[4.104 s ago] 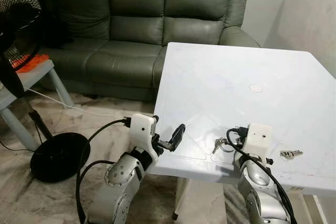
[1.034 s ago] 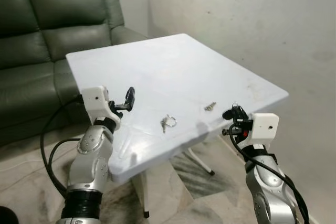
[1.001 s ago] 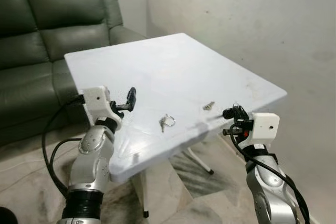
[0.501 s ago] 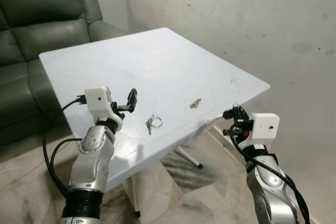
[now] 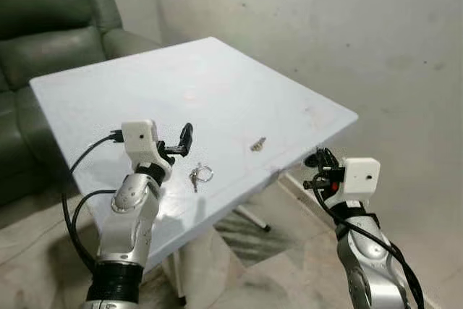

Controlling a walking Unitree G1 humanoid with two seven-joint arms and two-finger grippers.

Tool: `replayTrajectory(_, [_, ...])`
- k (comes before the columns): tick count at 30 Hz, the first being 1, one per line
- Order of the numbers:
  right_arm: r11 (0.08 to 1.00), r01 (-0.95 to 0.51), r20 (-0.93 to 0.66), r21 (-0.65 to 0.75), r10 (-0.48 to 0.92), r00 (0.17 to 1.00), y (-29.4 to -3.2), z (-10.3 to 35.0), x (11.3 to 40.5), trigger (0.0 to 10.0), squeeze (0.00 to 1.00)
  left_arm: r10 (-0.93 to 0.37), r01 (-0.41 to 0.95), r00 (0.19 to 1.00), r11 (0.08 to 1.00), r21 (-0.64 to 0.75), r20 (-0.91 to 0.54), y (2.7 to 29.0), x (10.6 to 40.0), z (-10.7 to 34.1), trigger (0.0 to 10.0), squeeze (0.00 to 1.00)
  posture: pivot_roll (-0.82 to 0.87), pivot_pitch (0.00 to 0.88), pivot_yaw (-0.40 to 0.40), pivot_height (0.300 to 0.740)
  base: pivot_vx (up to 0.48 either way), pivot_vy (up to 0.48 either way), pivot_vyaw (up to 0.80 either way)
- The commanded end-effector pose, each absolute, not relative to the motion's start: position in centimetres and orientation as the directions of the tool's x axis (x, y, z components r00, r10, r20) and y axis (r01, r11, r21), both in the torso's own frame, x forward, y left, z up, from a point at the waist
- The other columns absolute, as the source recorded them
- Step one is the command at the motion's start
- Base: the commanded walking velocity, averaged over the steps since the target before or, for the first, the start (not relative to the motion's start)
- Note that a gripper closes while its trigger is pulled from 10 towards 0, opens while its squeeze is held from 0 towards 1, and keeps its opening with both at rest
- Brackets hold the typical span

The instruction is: Hang keys on a hook

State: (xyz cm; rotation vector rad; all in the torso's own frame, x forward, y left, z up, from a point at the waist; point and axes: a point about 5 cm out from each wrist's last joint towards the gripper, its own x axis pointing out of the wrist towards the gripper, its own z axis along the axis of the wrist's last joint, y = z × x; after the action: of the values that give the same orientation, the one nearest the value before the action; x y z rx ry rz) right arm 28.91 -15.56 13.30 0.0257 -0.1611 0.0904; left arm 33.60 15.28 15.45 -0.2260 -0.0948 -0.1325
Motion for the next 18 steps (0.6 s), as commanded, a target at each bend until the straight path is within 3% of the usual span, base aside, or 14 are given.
replayTrajectory(1, [0.997,-0.071,0.167,0.002,0.07,0.984,-16.36,13.62,28.81,10.0,0.0,-0.135,0.152,0.987,0.962,-0.227,0.085,14.44,33.76,15.43,10.0,0.0,-0.01,0.0,-0.03,0.74,0.0,0.0,-0.76])
replayTrajectory(18, [0.997,-0.073,0.16,0.003,0.072,0.985,-16.24,13.57,28.74,10.0,0.0,-0.117,0.132,0.99,0.965,-0.228,0.079,14.61,33.73,15.4,10.0,0.0,-0.01,0.0,-0.033,0.74,0.0,0.0,-0.75])
